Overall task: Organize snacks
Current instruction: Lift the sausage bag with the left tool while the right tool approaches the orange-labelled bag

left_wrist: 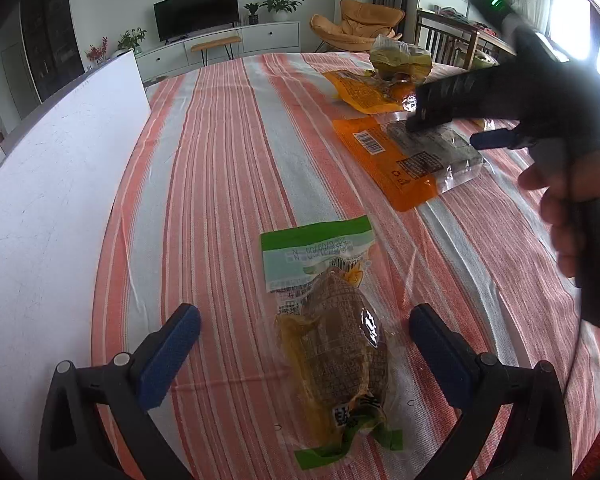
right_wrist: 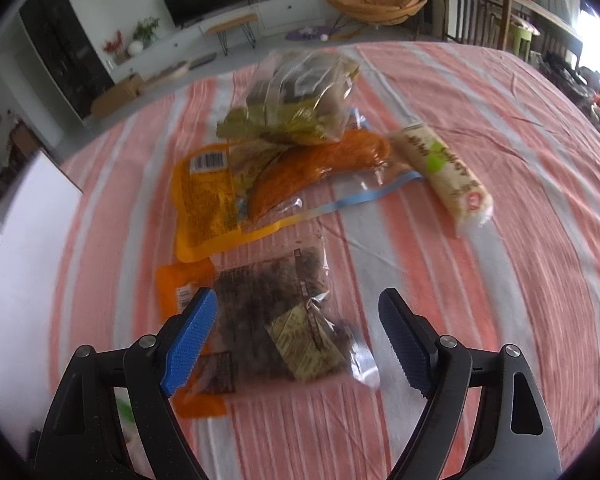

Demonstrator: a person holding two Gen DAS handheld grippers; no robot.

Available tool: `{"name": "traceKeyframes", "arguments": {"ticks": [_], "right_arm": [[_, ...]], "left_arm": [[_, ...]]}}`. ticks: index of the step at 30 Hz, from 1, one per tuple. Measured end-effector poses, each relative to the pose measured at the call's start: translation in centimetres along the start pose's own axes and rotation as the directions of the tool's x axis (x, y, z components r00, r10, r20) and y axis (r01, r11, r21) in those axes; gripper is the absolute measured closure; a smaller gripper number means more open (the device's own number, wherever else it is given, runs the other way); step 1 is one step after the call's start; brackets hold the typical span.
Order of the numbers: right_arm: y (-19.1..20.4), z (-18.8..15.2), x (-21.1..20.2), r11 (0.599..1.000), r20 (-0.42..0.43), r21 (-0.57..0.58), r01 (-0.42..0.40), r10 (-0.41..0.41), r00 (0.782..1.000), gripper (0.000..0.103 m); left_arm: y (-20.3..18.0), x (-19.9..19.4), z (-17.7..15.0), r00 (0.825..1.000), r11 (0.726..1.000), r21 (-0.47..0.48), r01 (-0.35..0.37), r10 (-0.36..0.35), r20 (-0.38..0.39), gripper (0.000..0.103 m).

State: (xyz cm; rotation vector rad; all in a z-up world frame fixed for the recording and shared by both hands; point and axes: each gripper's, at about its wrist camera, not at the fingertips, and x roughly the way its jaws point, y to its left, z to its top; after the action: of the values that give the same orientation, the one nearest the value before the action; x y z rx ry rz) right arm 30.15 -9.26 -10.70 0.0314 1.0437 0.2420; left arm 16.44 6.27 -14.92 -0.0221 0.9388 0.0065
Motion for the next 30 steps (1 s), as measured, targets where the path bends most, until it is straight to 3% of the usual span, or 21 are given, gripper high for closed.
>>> {"name": "traceKeyframes", "arguments": {"ticks": [4,7,10,15,19,22,24,25,27,30], "right_arm": [[-0.3,-0.5,0.3,0.998,0.026,-0.053,0.032,-0.031,0.999,0.022],[-1.7,-0.7,-0.2,0.999,0.004,-0.015,0.05,-0.05,0.999,0.022],[-2.8,-1.4,-0.7,0.996,-0.017,0.032,0.078,-0.078,0.997,0.021],[-4.7,-6.0,-4.0,0.968,-0.053,0.195,0.157,-0.149,0.987,0.019],[-4.6,-10.3,-7.4,0.97,-0.103,0.23,0.076,-0.054,0.993,0.019],[-6.1,-9.7,-10.6,0.992,0.006,0.12,0.029,-0.03,1.0,0.018],[-6.3,-7.2,-11.0,0.996,0.047,-0.052,-0.077,0.079,0.996,0.018],[-6.2,-6.2,-10.6,0.987,0.024,-0.119,-0.11,0.114,0.993,0.018],[-5.3,-3.1,-8.6,0.945,-0.107,-0.28,-0.172,0.148,0.983,0.019],[-4.0,-1.2,-6.6,0.897,-0.162,-0.386,-0.215,0.163,0.973,0.019]], "left_arm": [[0.0,0.0,0.0,1.0,1.0,0.0,0.0,0.0,0.0,0.0],[0.0,0.0,0.0,1.0,1.0,0.0,0.0,0.0,0.001,0.0],[0.0,0.0,0.0,1.0,1.0,0.0,0.0,0.0,0.001,0.0],[0.0,0.0,0.0,1.0,1.0,0.0,0.0,0.0,0.001,0.0],[0.0,0.0,0.0,1.0,1.0,0.0,0.0,0.0,0.001,0.0],[0.0,0.0,0.0,1.0,1.0,0.0,0.0,0.0,0.001,0.0],[0.0,0.0,0.0,1.0,1.0,0.0,0.0,0.0,0.001,0.0],[0.0,0.0,0.0,1.0,1.0,0.0,0.0,0.0,0.001,0.0],[0.0,0.0,0.0,1.0,1.0,-0.001,0.0,0.0,0.002,0.0],[0.0,0.0,0.0,1.0,1.0,0.0,0.0,0.0,0.002,0.0]]}}
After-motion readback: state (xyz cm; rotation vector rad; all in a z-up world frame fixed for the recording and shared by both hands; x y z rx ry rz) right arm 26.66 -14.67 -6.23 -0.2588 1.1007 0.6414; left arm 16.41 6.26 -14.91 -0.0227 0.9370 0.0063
